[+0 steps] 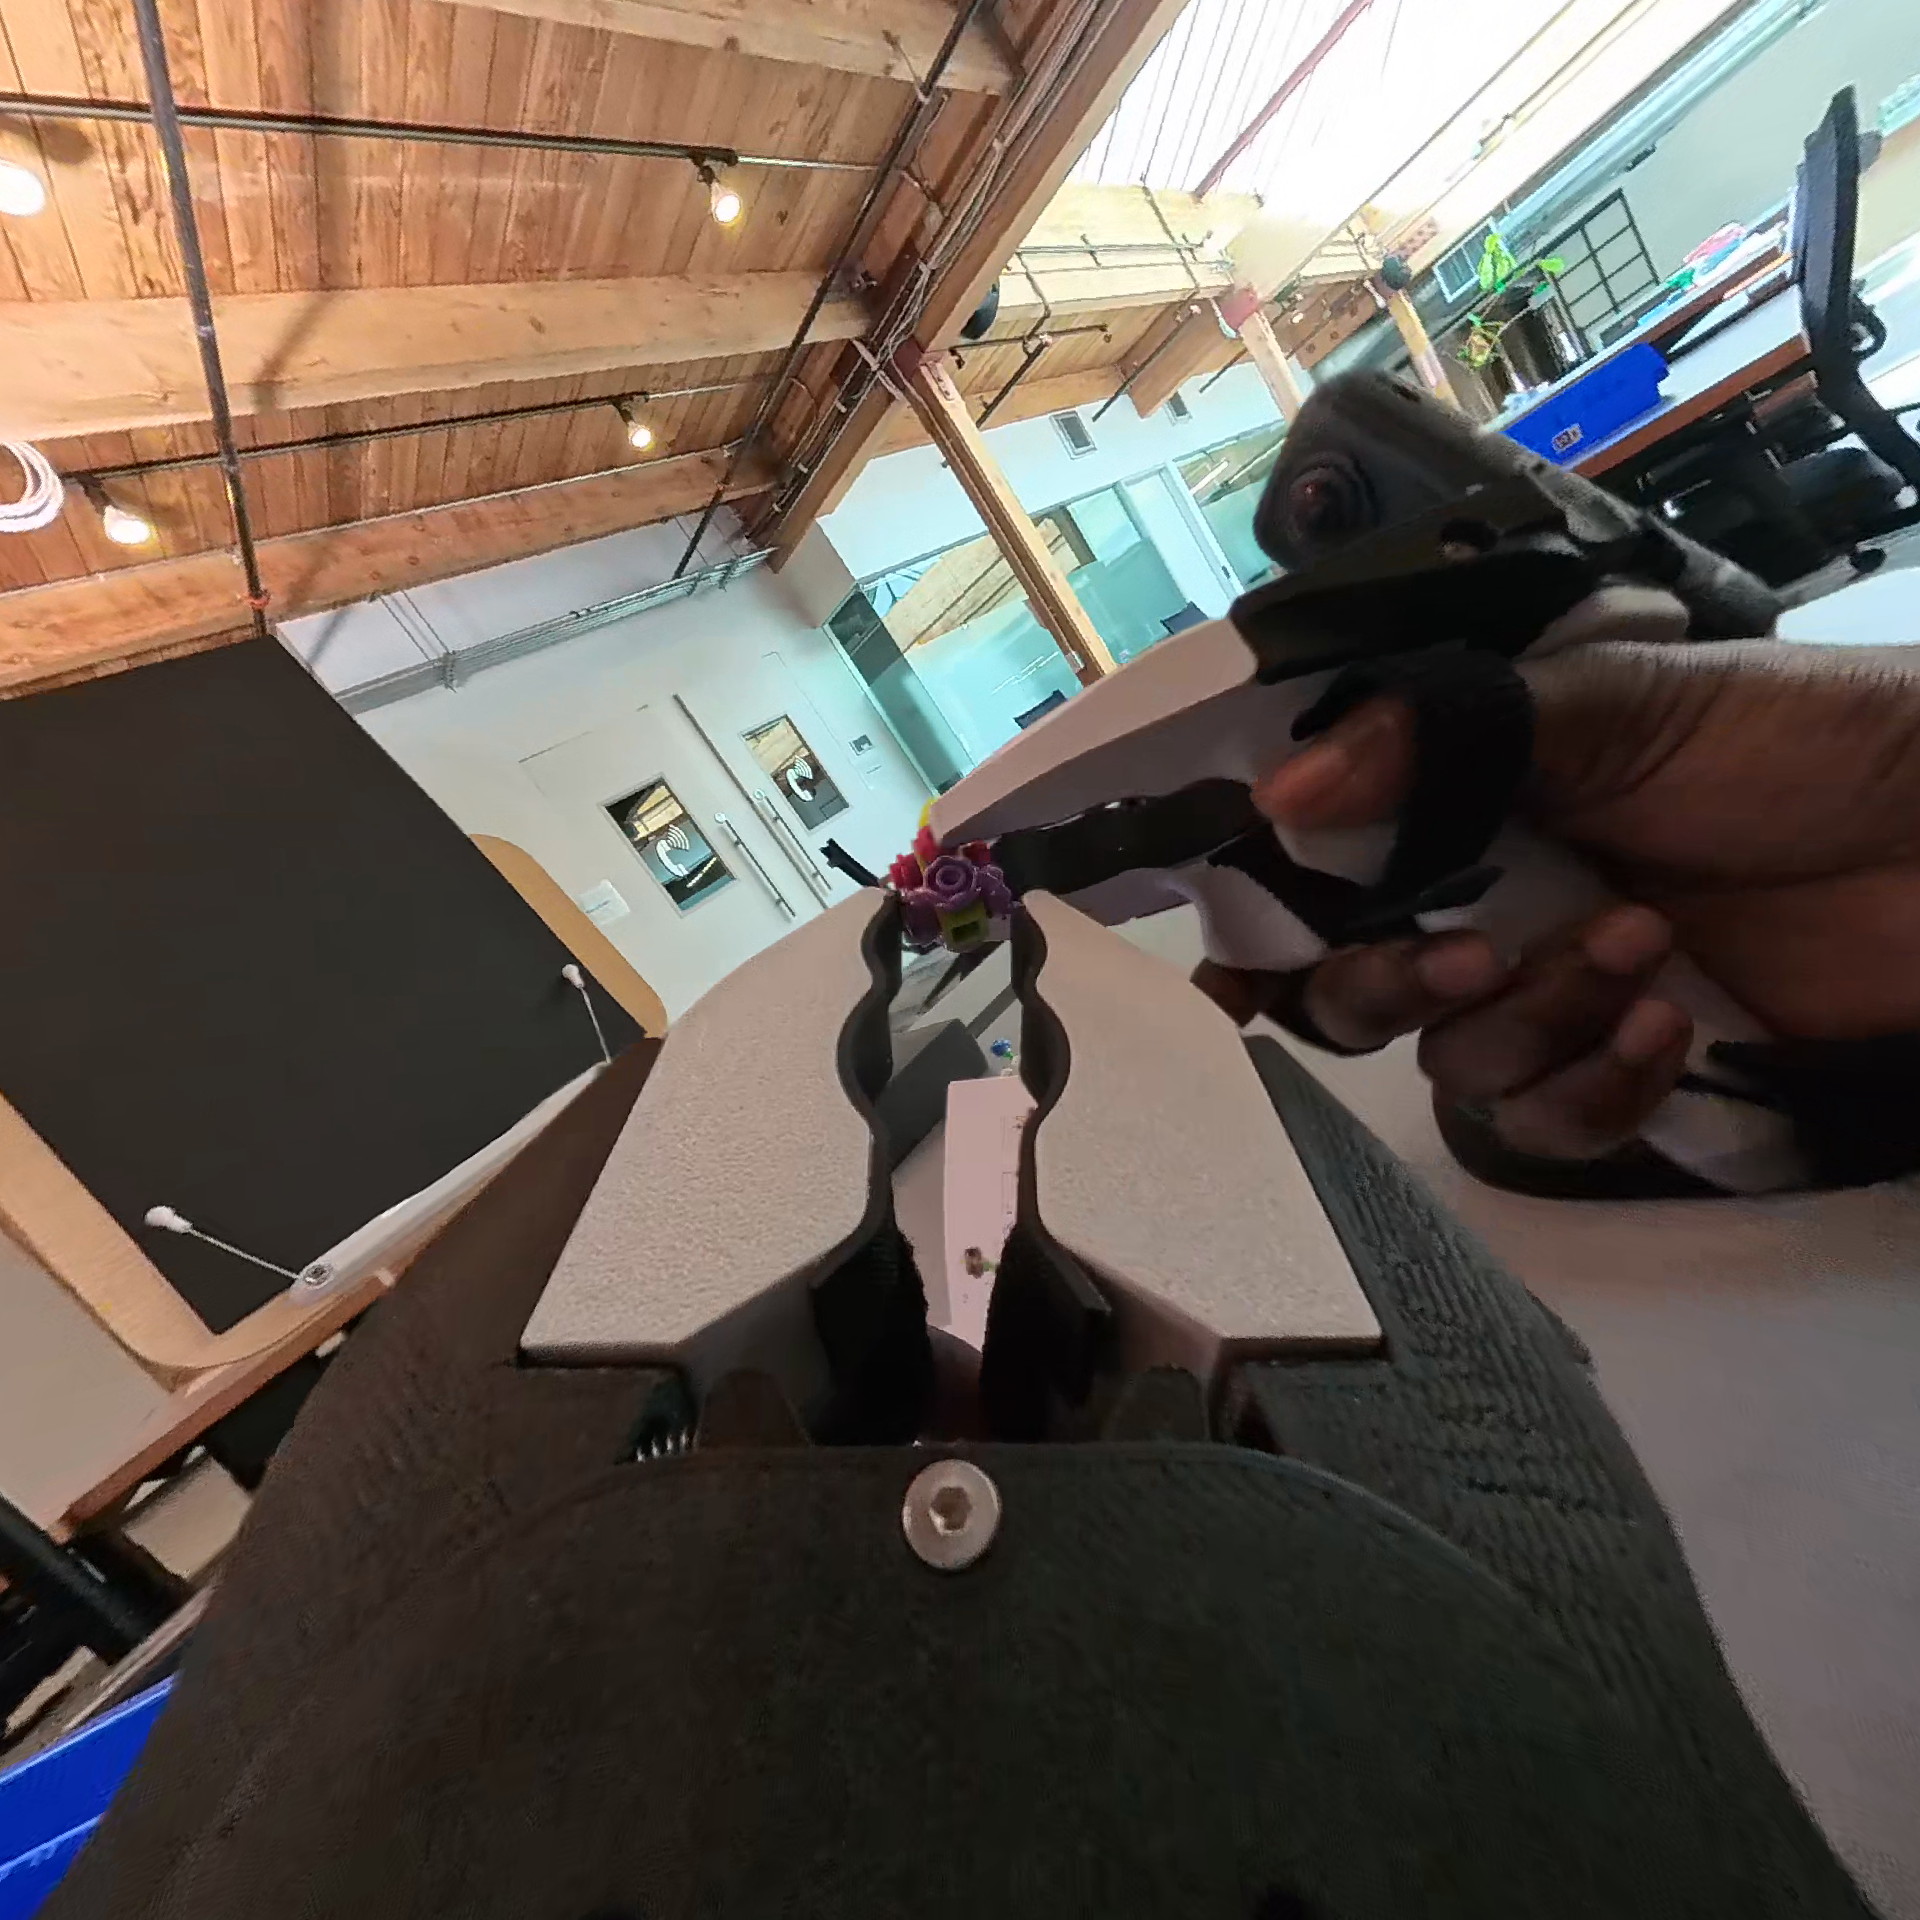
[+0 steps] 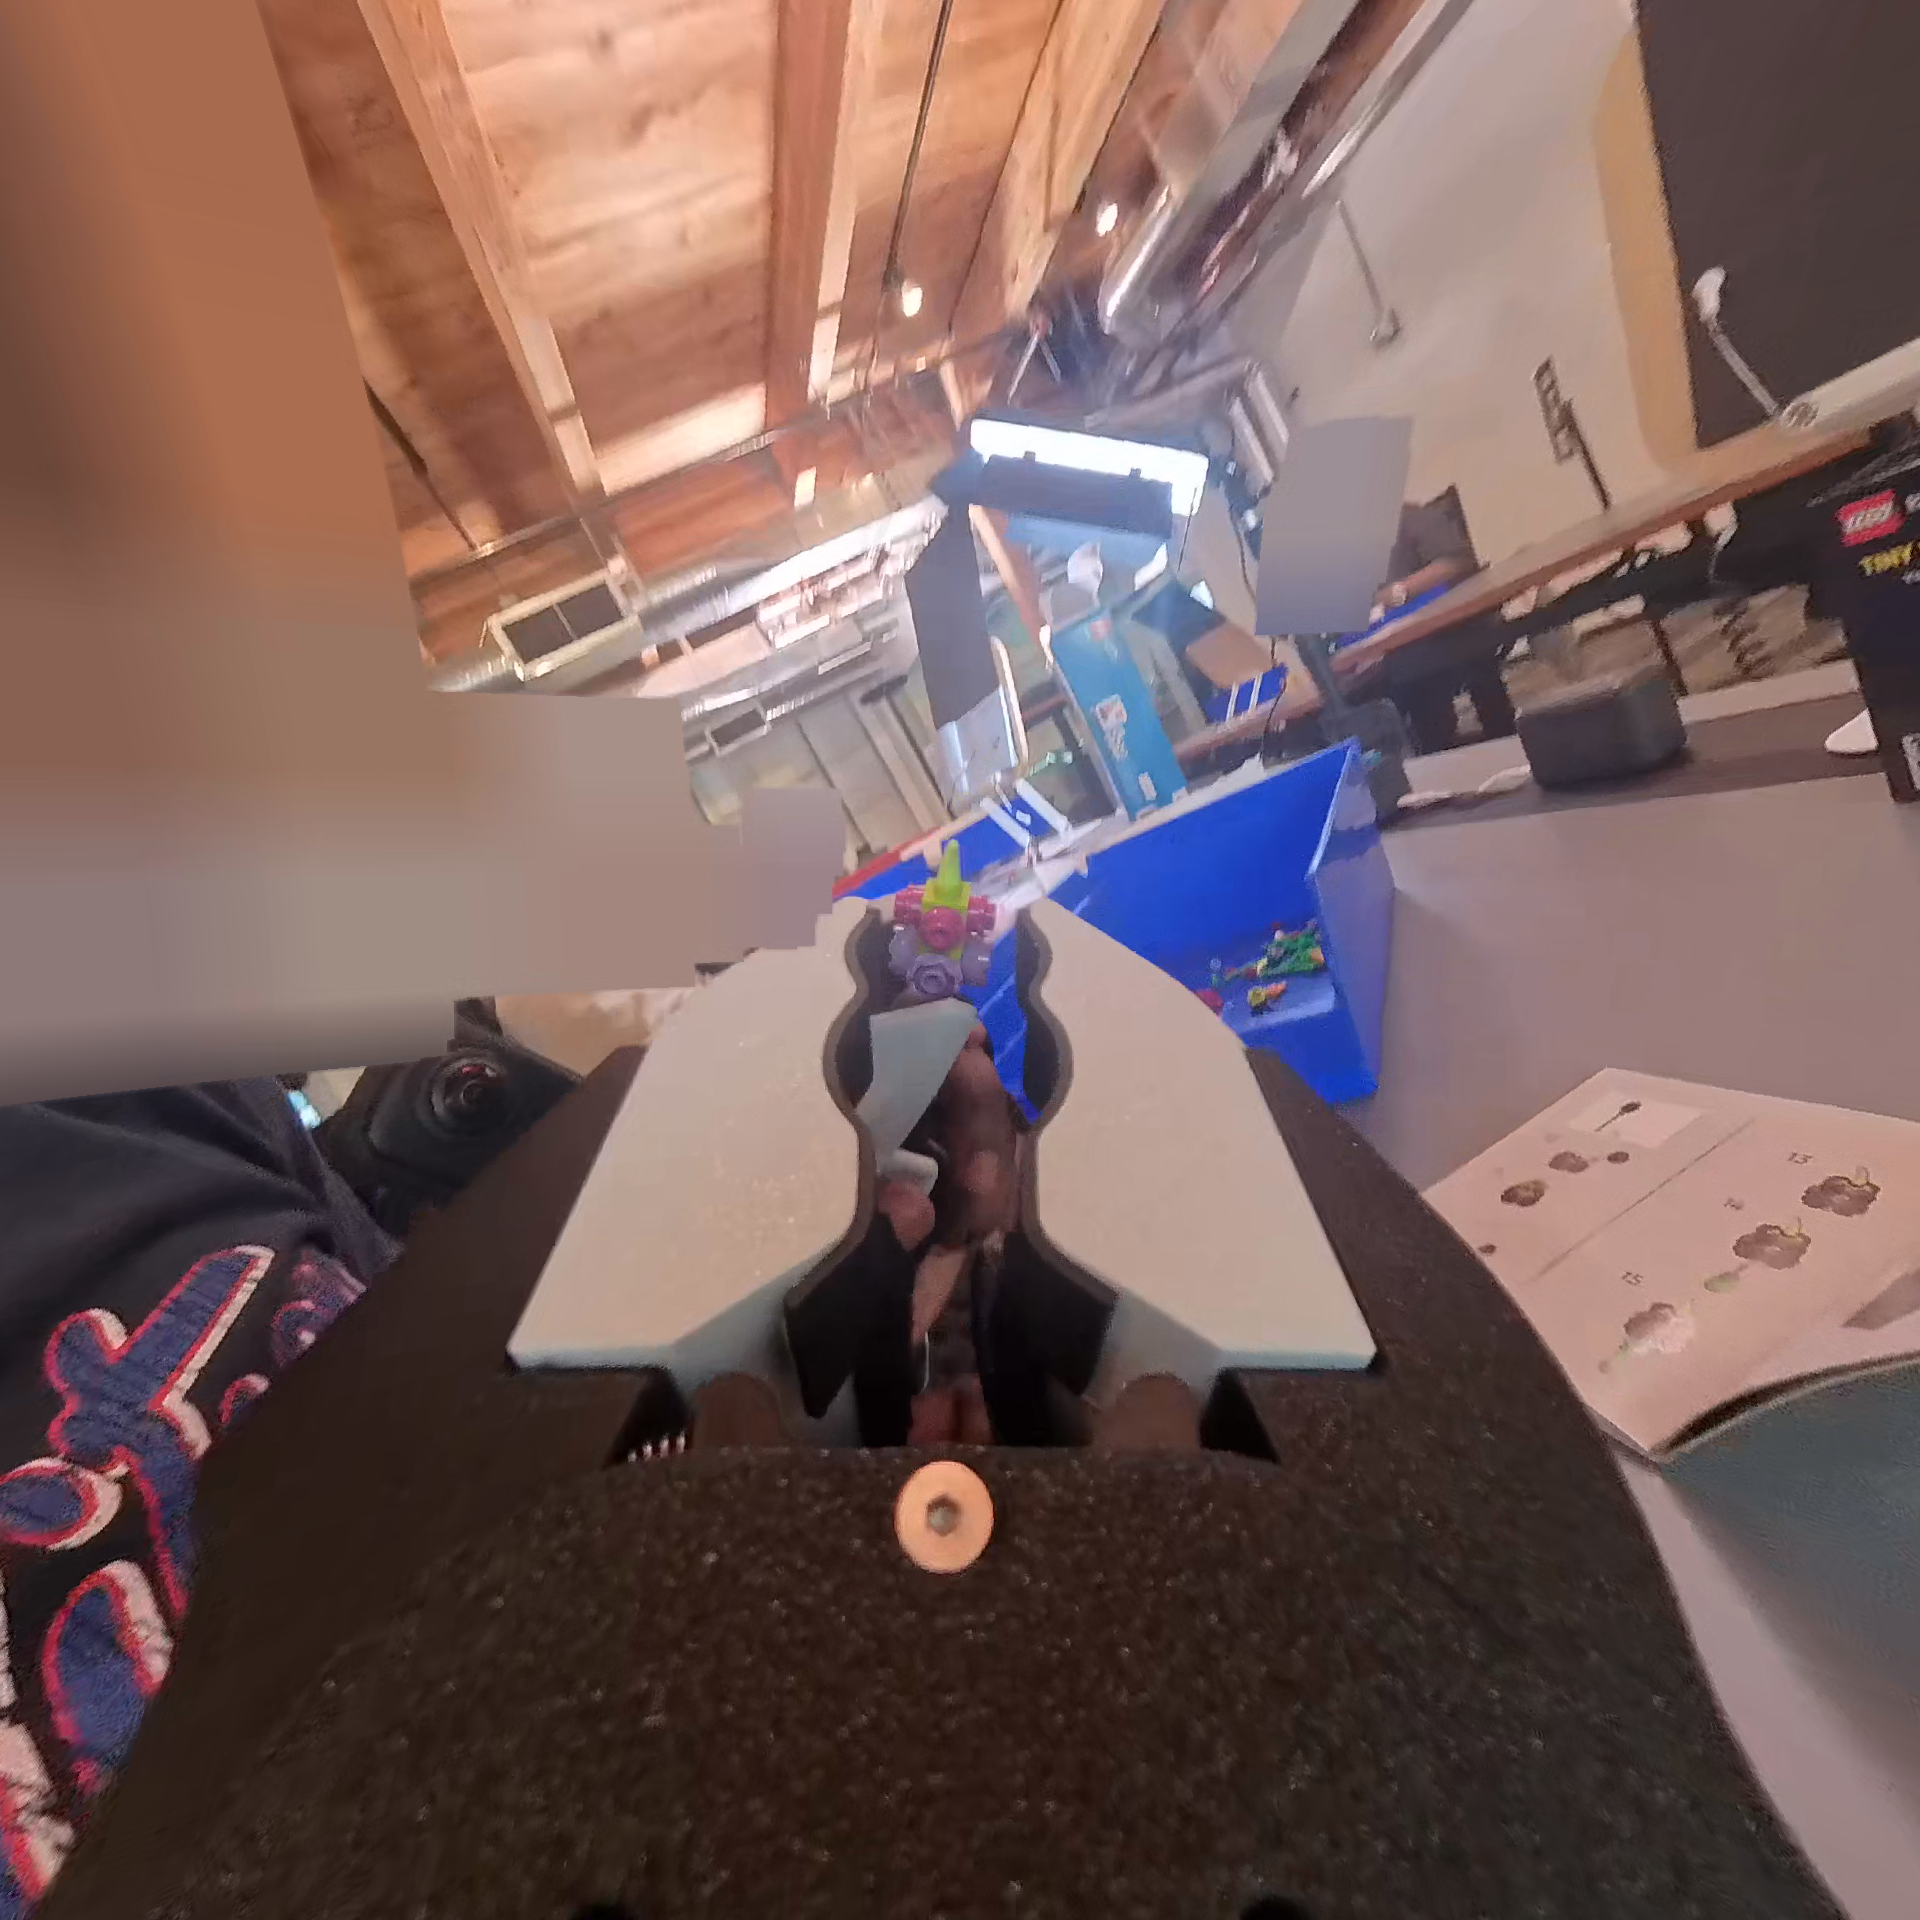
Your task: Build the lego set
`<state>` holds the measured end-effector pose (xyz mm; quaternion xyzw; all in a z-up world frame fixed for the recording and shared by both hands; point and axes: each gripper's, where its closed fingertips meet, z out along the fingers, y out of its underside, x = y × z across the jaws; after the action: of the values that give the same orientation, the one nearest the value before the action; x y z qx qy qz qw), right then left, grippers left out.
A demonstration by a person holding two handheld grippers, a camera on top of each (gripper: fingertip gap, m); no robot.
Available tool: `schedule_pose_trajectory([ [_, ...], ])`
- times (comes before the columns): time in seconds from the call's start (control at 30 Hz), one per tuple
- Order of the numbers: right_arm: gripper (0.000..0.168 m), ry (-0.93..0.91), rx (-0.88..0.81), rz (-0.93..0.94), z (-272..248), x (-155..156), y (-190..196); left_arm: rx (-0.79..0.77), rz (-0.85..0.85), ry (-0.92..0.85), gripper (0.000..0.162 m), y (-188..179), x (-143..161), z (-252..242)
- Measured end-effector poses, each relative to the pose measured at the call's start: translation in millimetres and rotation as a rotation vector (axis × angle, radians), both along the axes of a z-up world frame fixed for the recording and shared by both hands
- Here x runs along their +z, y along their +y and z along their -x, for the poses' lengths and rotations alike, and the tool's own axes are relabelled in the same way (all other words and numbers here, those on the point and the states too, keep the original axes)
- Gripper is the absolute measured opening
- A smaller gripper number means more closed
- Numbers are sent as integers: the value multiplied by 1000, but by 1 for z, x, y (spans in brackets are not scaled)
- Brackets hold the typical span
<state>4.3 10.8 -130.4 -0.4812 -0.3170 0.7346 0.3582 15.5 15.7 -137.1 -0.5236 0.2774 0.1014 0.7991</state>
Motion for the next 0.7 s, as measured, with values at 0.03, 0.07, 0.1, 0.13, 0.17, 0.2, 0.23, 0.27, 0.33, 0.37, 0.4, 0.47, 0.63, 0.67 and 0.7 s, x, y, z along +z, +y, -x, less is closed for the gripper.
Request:
schedule_pose_trajectory([
  [0.03,29,-26,17,-6,0,-1,1,4,-3,13,20,-1,0,2],
  [0.07,33,-46,30,-6,-1,-3,1,3,-4,33,20,-1,-2,3],
  [0.1,35,-61,39,-5,-2,-3,2,4,-6,54,20,-2,-3,3],
  [0.13,35,-75,47,-7,-2,-4,3,11,-7,79,20,-2,-4,4],
  [0.17,35,-90,57,-14,-2,-6,2,17,-5,111,20,-2,-7,4],
  [0.2,33,-106,68,-27,-2,-7,1,21,-1,141,20,-2,-10,4],
  [0.23,29,-119,74,-46,-2,-8,-1,17,4,164,20,-2,-13,3],
  [0.27,21,-123,74,-70,-2,-9,-2,8,9,183,20,-3,-16,1],
  [0.33,7,-153,52,-120,-2,-12,-2,-4,13,203,20,-4,-20,0],
  [0.37,5,-171,44,-147,-1,-14,-2,-10,17,207,20,-5,-21,-1],
  [0.4,5,-190,42,-165,-1,-16,-1,-17,27,207,20,-5,-23,-1],
  [0.47,5,-211,48,-190,-1,-18,-3,-35,40,195,20,-5,-26,-1],
  [0.63,16,-223,109,-145,-1,-20,-2,-73,30,172,20,-7,-25,-2],
  [0.67,21,-222,136,-128,-1,-20,-3,-69,30,169,20,-6,-26,-2],
  [0.7,24,-225,172,-107,-1,-21,-6,-56,34,169,20,-4,-27,0],
])
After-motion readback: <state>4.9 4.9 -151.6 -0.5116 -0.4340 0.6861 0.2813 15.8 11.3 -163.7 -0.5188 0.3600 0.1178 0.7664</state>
